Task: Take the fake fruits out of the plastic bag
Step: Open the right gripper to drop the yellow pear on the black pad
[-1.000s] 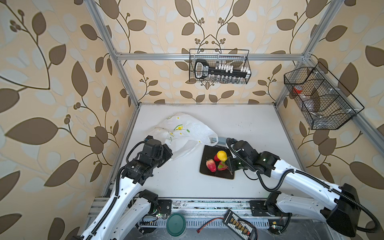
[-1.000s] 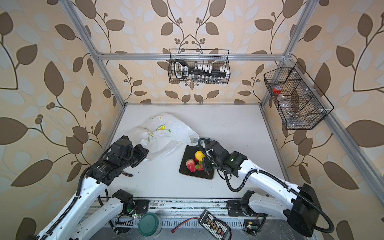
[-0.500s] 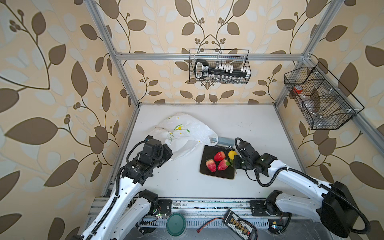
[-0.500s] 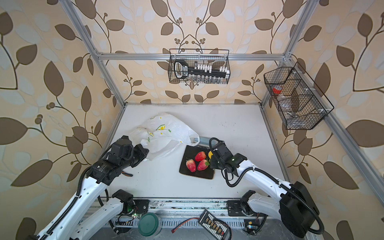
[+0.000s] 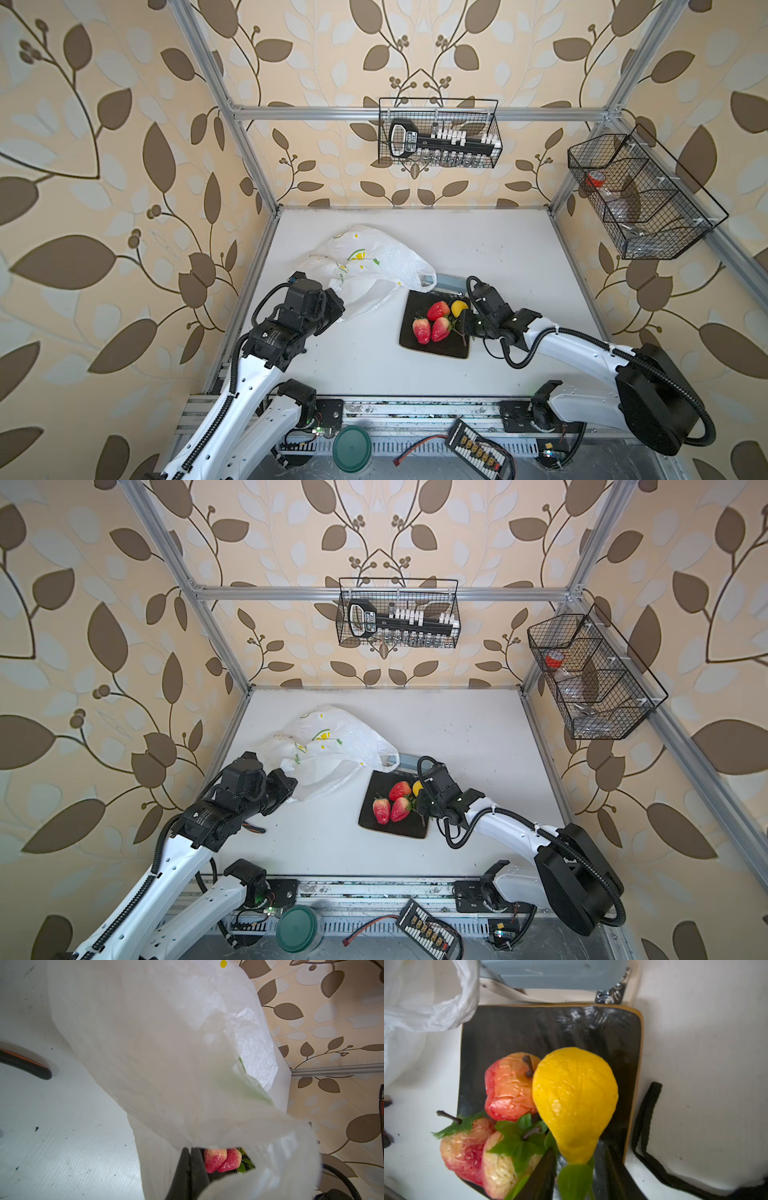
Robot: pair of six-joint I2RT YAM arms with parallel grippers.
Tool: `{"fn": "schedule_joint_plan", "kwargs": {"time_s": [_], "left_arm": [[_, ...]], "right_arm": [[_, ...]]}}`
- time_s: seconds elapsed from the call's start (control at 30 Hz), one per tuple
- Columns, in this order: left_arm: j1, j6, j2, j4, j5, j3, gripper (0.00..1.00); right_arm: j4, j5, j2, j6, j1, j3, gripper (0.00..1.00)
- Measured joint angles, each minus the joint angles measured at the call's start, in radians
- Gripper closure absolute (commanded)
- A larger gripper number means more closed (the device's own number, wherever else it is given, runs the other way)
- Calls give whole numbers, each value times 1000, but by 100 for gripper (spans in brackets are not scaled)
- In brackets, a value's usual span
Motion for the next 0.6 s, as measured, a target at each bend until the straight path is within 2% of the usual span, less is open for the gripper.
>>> {"fn": "schedule_joint_plan", "kwargs": {"time_s": [0.17, 0.33, 0.6], "left_arm": [[0, 0, 2, 0, 0, 0, 100], [0, 0, 2, 0, 0, 0, 100], [0, 0, 5, 0, 0, 0, 100]], "right_arm": [[-26, 9, -57, -6, -5, -2, 44], [-105, 48, -138, -30, -6, 22, 43], [-248, 123, -196, -149, 0, 207, 53]]}}
